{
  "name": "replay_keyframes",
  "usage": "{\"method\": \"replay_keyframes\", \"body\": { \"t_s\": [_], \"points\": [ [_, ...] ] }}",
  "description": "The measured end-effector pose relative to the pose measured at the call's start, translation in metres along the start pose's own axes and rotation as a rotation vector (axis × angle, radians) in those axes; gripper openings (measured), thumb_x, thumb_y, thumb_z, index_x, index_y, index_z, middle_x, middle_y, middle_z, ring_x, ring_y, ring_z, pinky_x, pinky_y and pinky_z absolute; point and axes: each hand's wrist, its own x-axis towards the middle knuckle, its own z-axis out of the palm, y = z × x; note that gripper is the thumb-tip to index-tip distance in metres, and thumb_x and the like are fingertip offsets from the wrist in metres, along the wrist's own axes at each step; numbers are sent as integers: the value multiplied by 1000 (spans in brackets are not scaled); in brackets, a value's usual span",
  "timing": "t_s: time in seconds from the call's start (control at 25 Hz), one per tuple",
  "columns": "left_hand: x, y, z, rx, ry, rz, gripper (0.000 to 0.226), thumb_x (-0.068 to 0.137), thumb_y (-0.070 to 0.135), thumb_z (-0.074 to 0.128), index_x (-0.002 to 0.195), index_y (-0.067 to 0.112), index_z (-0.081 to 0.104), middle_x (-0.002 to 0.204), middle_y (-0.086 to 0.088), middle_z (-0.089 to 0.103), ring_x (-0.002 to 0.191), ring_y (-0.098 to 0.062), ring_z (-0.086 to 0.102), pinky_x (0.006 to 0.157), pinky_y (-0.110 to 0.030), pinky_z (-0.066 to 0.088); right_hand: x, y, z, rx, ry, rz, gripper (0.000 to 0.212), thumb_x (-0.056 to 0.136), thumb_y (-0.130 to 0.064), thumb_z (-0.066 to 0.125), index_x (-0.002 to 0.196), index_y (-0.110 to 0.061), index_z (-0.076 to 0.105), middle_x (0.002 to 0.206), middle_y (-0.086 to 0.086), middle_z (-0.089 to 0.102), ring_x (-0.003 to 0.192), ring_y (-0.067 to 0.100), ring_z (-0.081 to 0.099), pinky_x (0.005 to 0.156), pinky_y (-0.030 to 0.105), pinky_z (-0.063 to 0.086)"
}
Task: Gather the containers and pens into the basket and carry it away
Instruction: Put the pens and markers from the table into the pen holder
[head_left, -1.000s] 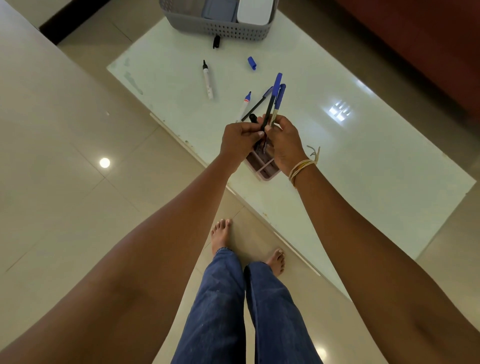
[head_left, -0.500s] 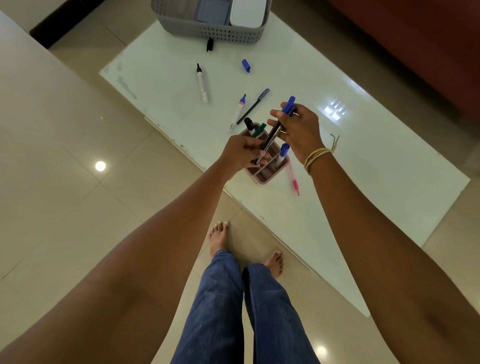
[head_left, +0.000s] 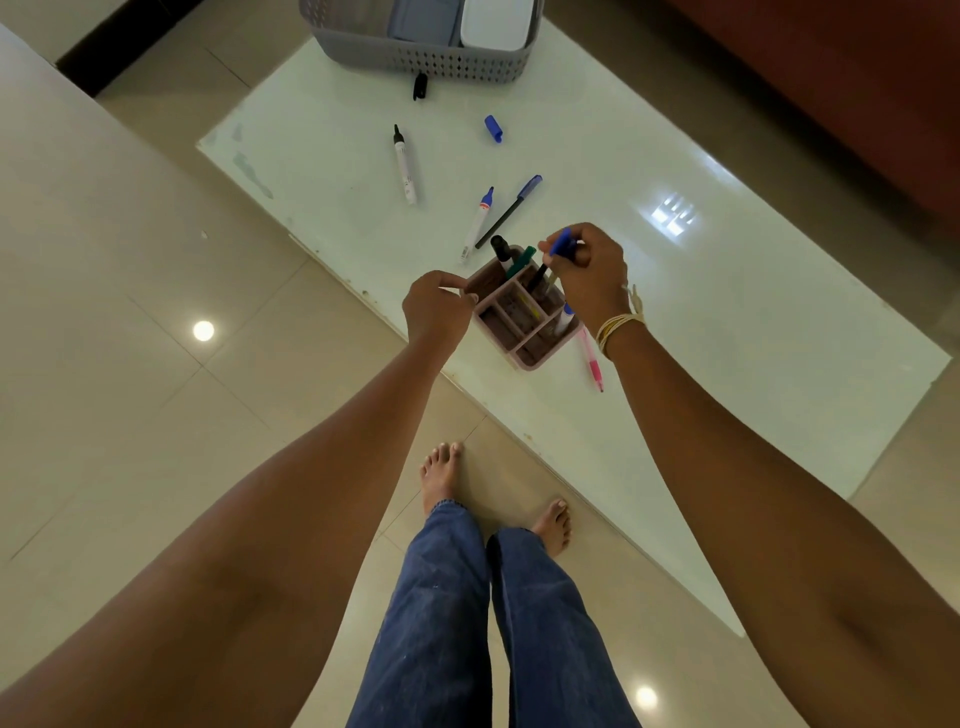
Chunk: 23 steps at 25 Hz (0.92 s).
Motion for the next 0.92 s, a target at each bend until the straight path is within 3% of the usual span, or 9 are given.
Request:
{"method": "replay_keyframes", "body": {
  "t_s": [0.12, 0.16, 0.28, 0.32, 0.44, 0.52, 0.64, 0.84, 0.92],
  "points": [
    [3, -2, 1, 14, -36, -70, 28, 82, 15, 71, 107, 13, 58, 110, -12, 66, 95, -30, 68, 86, -40, 57, 2, 5, -8, -55, -112, 102, 33, 85, 8, 60, 114, -8, 61, 117, 8, 68, 108, 18, 64, 94, 30, 54],
    [3, -1, 1, 6, -61, -110, 34, 83, 14, 71, 112, 13, 54, 114, -14, 63, 96, -30, 66, 86, -42, 57, 2, 6, -11, 14, -73, 147, 34, 85, 7, 59, 116, -8, 60, 118, 9, 65, 108, 17, 61, 91, 27, 52],
    [2, 2, 3, -30, -176, -186, 50, 86, 11, 65, 131, 17, 43, 121, -17, 59, 89, -27, 63, 84, -43, 59, -7, 14, -19, 312, 288, 367, 18, 85, -10, 53, 102, -12, 59, 109, 12, 62, 97, 20, 56, 89, 35, 48],
    [2, 2, 4, -43, -218, -197, 55, 88, 11, 63, 137, 20, 40, 124, -15, 58, 94, -28, 63, 85, -43, 59, -11, 22, -20, 325, 302, 473, 21, 82, -13, 51, 102, -11, 56, 105, 11, 59, 94, 23, 55, 88, 38, 48],
    [4, 2, 7, -74, -292, -195, 54, 91, 10, 60, 140, 23, 42, 132, -11, 54, 115, -33, 60, 89, -45, 57, -30, 41, -11, 118, -91, 694, 46, 82, -3, 51, 126, -14, 50, 112, 10, 53, 93, 28, 58, 86, 45, 54],
    [7, 3, 10, -52, -273, -166, 43, 92, 9, 58, 133, 20, 50, 128, -11, 59, 112, -32, 62, 86, -44, 58, -35, 45, -1, 177, -195, 669, 42, 87, 5, 49, 119, -20, 54, 108, 6, 57, 95, 28, 62, 86, 50, 58],
    [11, 4, 11, -36, -217, -130, 35, 91, 8, 60, 125, 16, 56, 120, -10, 65, 93, -27, 66, 85, -42, 59, -28, 42, 7, 216, -170, 628, 42, 88, 13, 45, 89, -28, 53, 93, 3, 63, 102, 37, 66, 85, 56, 57],
    [16, 26, 11, -12, -215, 56, 32, 88, 11, 64, 120, 12, 61, 122, -8, 65, 112, -30, 63, 98, -48, 51, -5, 31, 4, 191, -59, 612, 35, 91, 9, 42, 89, -22, 57, 90, 8, 67, 73, 28, 70, 58, 42, 62],
    [25, 45, 13, -19, -216, 133, 33, 87, 9, 63, 120, 12, 62, 120, -9, 65, 112, -30, 62, 97, -48, 51, 17, 23, -3, 172, -25, 618, 32, 91, 8, 43, 105, -16, 57, 98, 11, 65, 78, 31, 70, 56, 43, 61]
  ]
}}
